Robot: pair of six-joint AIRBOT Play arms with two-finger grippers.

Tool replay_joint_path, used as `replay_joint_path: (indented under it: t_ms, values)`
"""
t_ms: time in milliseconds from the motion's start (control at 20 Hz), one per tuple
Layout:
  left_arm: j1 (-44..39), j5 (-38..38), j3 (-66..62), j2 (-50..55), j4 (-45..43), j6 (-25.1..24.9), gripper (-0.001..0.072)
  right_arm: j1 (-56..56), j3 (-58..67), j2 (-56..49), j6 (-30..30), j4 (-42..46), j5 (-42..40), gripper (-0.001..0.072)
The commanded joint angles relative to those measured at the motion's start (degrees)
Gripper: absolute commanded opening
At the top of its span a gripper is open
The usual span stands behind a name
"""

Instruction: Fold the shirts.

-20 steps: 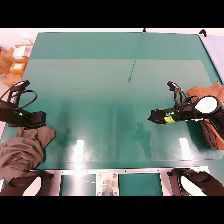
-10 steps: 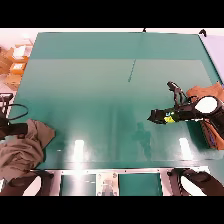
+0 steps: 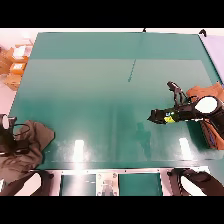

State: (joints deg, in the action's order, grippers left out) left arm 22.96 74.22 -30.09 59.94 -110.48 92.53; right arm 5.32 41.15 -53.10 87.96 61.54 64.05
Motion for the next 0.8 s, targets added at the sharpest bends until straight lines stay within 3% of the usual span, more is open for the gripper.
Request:
replay_joint_path:
  t_ms: [0, 150, 250, 400, 550, 750]
  values:
    - [1.2, -1.9, -0.4, 3.2, 1.8, -3.2, 0.0025, 0.0, 0.0, 0.0, 0.0, 0.0, 0.0, 0.0022]
    - [1.2, 4.0, -8.6, 3.2, 3.3, -3.3, 0.0024, 0.0, 0.0, 0.0, 0.0, 0.0, 0.0, 0.0022]
    - [-0.7, 9.0, -17.6, 3.2, 9.9, -5.2, 0.0024, 0.0, 0.0, 0.0, 0.0, 0.0, 0.0, 0.0022]
    - [-12.1, 12.3, -31.8, 1.8, 21.3, -5.9, 0.0024, 0.0, 0.0, 0.0, 0.0, 0.0, 0.0, 0.0022]
    - [-28.7, 8.8, -43.2, 1.6, 28.7, -2.3, 0.0024, 0.0, 0.0, 0.0, 0.0, 0.0, 0.0, 0.0023]
    - [-46.5, -6.2, -46.8, 3.4, 34.1, 1.7, 0.0023, 0.0, 0.0, 0.0, 0.0, 0.0, 0.0, 0.0023]
